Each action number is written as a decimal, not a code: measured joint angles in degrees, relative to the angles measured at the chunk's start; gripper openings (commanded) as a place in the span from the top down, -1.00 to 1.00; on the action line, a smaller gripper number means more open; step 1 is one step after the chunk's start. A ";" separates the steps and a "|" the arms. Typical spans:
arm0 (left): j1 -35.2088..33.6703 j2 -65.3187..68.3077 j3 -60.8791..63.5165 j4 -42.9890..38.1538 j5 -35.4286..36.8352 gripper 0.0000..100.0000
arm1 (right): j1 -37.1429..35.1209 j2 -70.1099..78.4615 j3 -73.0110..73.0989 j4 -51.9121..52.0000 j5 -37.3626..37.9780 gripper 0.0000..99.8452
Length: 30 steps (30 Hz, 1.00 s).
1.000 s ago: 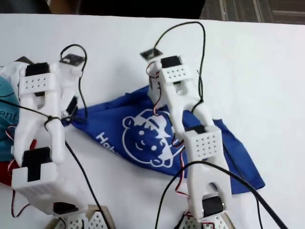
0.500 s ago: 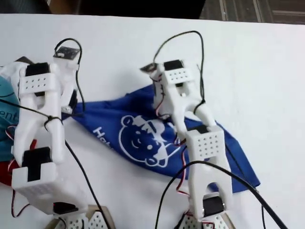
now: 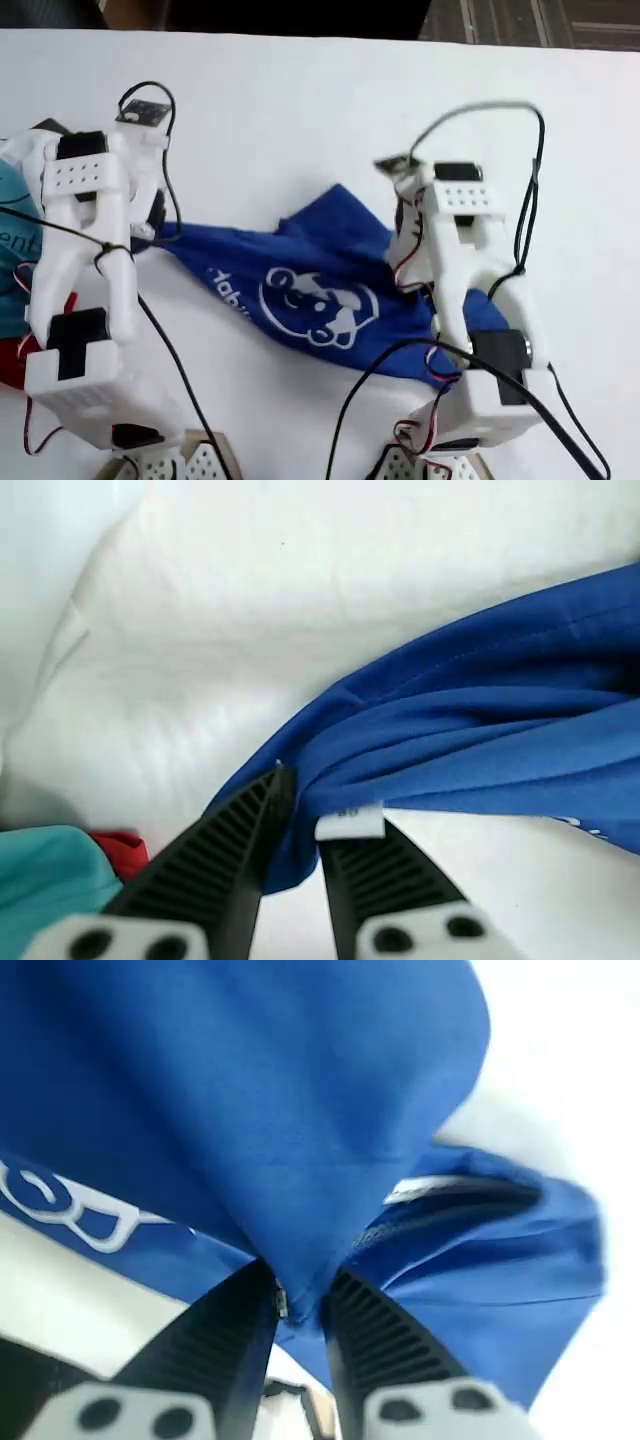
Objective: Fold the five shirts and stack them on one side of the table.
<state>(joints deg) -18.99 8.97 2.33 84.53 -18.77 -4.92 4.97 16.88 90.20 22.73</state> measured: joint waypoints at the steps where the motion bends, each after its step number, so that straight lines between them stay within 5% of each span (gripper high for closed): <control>1: 0.00 0.00 0.00 0.00 0.00 0.95 | 0.00 -0.70 0.26 0.00 0.09 0.96; 11: 0.00 0.00 0.00 0.00 0.00 0.95 | 0.09 -13.89 -12.31 -1.05 1.93 0.93; 18: -0.26 0.00 0.00 0.00 0.18 0.95 | -5.36 -5.45 -20.22 -5.45 1.67 0.52; 25: -0.18 0.00 0.00 0.00 0.18 0.95 | -5.54 1.23 -30.51 1.49 -2.81 0.60; 30: -0.18 0.00 0.00 0.00 0.18 0.95 | -7.47 5.71 -38.33 -3.96 -3.08 0.67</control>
<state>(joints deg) -19.16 8.97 2.33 84.53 -18.59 -12.40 10.68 -21.45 86.24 19.65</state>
